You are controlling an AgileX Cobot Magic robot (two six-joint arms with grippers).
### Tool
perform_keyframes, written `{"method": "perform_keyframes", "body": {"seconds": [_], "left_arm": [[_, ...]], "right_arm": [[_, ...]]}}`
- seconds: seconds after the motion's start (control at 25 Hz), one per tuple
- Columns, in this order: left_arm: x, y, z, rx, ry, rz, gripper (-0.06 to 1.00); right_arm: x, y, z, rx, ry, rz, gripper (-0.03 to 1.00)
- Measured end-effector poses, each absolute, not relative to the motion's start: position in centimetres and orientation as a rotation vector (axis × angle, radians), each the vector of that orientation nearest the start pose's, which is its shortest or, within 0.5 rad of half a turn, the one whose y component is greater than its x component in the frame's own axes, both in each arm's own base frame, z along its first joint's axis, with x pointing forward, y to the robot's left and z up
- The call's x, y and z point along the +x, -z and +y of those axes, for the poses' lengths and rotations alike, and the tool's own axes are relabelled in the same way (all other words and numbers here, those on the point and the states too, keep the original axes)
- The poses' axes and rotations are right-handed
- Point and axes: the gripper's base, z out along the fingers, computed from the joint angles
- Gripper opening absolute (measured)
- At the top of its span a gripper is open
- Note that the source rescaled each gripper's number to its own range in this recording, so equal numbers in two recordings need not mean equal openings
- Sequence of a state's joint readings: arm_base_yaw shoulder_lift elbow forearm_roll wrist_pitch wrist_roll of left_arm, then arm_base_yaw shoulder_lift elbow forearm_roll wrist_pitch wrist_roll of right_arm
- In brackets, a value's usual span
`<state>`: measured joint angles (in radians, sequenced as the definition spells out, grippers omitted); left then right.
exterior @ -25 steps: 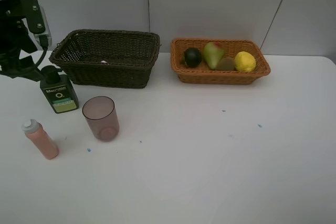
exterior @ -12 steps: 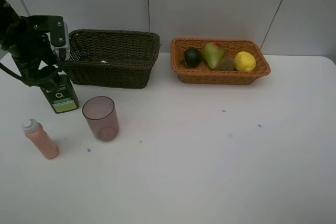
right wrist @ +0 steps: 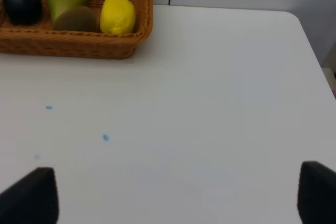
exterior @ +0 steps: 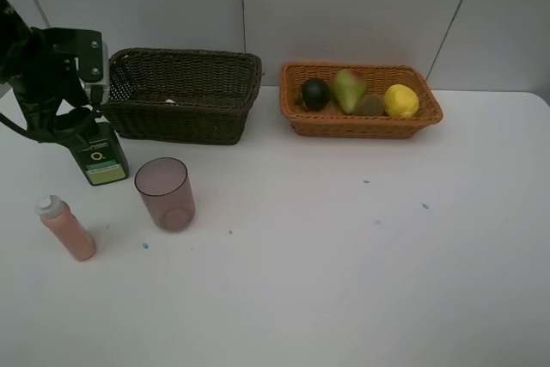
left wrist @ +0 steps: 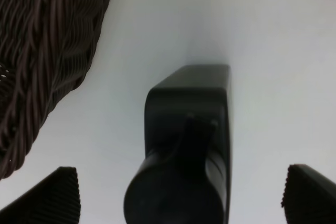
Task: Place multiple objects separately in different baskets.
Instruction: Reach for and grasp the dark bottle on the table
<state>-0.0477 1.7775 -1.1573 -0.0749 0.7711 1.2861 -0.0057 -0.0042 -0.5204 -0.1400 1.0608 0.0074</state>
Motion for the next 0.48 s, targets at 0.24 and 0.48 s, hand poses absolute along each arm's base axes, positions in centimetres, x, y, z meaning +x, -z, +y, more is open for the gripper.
{"method": "perform_keyframes", "body": {"seconds": [0.24, 0.48], "left_arm": [[35.0, -17.4, -2.1, 1.762, -0.107, 2.352, 1.00], [35.4, -16.1, -2.2, 1.767, -0.098, 2.364, 1.00]], "right_arm": [[-0.8, -28.3, -1.1, 0.022, 0.166, 2.016, 1.00], [-0.8, -28.3, -1.1, 0.022, 0.166, 2.016, 1.00]]}}
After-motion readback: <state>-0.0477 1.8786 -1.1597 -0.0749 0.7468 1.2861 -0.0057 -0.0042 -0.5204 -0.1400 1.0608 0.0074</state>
